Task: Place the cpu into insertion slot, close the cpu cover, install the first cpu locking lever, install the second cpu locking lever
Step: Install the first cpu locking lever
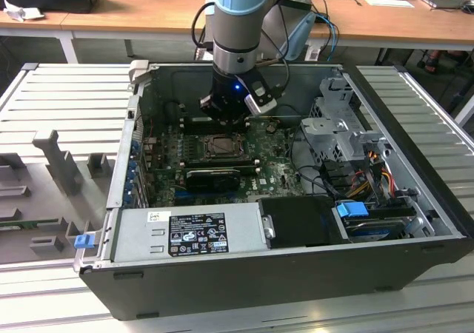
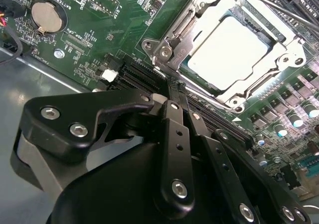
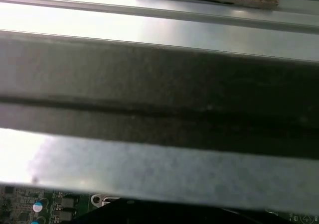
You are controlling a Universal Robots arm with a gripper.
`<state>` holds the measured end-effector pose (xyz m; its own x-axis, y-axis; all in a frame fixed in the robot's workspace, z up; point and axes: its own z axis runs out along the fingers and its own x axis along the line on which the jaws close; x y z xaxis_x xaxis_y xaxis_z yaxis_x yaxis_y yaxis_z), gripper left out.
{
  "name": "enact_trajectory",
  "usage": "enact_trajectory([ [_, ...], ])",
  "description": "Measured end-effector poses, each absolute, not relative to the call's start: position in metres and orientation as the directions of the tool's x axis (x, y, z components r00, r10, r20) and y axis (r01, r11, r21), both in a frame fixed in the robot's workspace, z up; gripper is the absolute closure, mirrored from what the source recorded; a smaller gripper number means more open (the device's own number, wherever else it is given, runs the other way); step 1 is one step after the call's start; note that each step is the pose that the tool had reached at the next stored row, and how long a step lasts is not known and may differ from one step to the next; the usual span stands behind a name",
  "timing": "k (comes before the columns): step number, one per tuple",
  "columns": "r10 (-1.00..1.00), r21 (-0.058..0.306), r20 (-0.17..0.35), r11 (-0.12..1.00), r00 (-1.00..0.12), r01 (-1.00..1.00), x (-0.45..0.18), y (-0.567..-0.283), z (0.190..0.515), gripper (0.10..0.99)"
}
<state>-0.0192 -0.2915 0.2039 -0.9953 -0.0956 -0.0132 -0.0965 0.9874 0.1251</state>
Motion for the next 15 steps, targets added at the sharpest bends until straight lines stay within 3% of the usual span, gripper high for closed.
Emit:
enact_trajectory([
  [9, -0.096, 0.121, -0.013, 0.988, -0.995, -0.096, -0.0193, -0.2949, 0.2024, 0.98],
  [15, -0.095, 0.144, -0.015, 0.985, -0.995, -0.096, -0.0192, -0.2957, 0.2004, 0.98],
])
